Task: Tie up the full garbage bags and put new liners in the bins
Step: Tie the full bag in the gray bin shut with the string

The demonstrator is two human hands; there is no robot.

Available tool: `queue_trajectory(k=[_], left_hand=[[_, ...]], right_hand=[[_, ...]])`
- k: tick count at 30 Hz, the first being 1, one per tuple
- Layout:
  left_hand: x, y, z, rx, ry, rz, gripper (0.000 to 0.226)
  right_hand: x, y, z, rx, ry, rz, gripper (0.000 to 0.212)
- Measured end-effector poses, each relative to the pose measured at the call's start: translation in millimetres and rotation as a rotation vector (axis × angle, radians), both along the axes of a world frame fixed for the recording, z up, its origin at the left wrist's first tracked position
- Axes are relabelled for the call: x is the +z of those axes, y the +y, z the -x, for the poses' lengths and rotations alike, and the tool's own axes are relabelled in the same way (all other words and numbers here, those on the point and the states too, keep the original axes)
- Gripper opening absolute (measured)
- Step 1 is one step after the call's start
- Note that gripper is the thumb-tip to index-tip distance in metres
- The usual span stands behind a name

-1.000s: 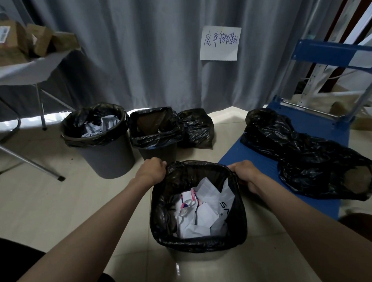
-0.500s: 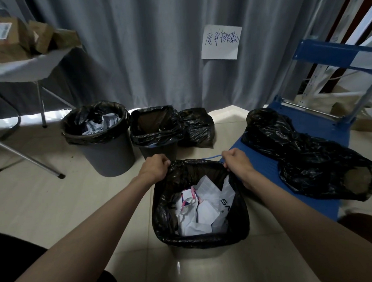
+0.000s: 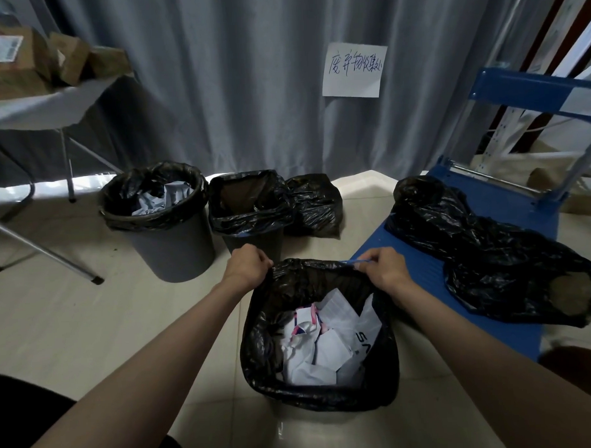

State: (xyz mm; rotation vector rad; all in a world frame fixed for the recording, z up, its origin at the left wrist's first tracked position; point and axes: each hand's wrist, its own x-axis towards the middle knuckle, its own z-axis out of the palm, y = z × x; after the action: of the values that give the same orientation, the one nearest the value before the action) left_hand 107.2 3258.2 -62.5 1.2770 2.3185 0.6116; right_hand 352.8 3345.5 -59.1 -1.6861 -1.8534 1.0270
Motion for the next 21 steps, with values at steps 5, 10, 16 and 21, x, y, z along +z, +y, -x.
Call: queue_trajectory(k=[5, 10, 16, 21], left_hand=[[4, -2, -4, -0.068, 0.170, -0.036, 0.014], [3, -5, -13, -0.210, 0.399, -0.008, 0.021], [2, -3, -15, -0.243, 0.351, -0.084, 0.021], [7, 1, -18, -0.306, 0.316, -0.148, 0.007]], right_hand=[[-4, 0, 2, 0.035, -0.056, 0.000, 0.010], [-4, -6, 5, 0.110, -0.045, -0.086, 0.011], [1, -10, 1, 0.168, 0.026, -0.181, 0.007], [-1, -14, -1, 0.309, -0.075, -0.214, 0.008]])
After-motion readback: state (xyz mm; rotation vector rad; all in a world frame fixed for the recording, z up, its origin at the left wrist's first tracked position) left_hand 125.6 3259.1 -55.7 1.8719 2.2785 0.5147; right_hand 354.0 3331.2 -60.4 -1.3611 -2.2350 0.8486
